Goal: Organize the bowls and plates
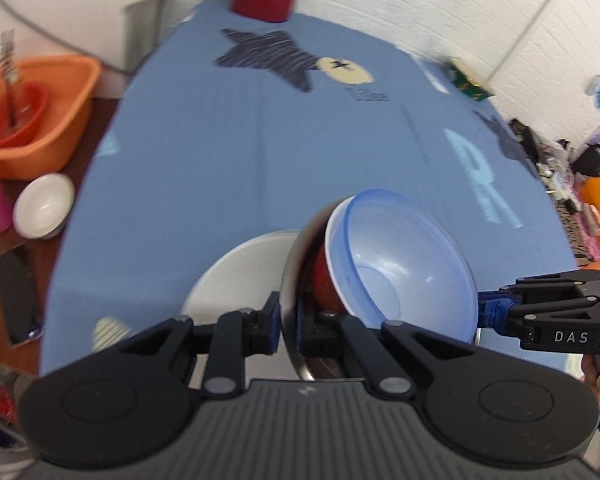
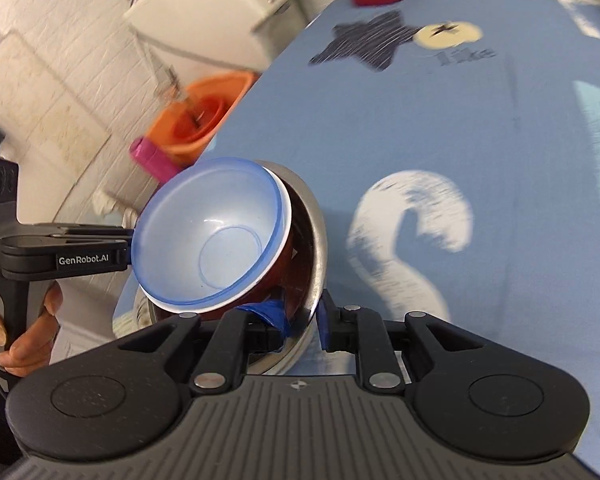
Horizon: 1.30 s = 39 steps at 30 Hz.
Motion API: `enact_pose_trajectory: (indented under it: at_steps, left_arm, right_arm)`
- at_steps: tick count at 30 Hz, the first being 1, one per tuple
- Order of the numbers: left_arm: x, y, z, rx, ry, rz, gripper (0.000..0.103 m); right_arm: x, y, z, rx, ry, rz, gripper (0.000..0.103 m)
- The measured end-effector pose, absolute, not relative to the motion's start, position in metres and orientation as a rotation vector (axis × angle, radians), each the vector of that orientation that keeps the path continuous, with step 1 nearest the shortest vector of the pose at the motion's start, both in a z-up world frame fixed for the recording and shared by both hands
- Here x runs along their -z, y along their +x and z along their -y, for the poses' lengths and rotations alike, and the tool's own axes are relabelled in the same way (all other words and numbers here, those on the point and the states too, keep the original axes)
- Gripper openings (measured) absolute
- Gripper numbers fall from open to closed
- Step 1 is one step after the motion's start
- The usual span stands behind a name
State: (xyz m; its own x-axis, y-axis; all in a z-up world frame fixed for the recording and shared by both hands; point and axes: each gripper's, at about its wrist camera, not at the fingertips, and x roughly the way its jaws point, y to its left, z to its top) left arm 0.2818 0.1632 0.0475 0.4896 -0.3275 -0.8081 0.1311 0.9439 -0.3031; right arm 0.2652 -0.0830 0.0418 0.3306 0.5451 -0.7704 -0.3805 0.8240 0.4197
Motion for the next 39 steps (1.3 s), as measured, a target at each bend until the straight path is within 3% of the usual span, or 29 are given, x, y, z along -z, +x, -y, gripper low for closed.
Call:
enact_pose_trajectory:
  at_steps: [13,15,20,23,39]
  left_arm:
    - [-0.027,0.265,-0.192,0.253,-0.218,-0.994,0.0]
    - [-0.026,0.264,-0.189,0.247,-0.21,-0.983,0.014]
    - [-0.033,0.25,-0.186,0.223,-0.205,-0.927,0.031]
    - [-0.044,0.238,-0.184,0.153,-0.17,-0.864,0.049]
    - [-0.091,0.168,-0.122,0.199,-0.109,-0.66,0.056]
  right_arm:
    - [-0.034,0.256,0.037,-0.603,0.063,-1.106,0.004]
    - [-0.036,0.253,0.041,-0.557,0.043,-1.089,0.005]
    - [-0.048,0.239,0.055,-0.497,0.002,-1.003,0.008]
    - [-0.051,0.235,0.063,-0.485,0.037,-0.984,0.008]
    - [-0.05,0.166,0.126,-0.268,0.361,-0.823,0.016]
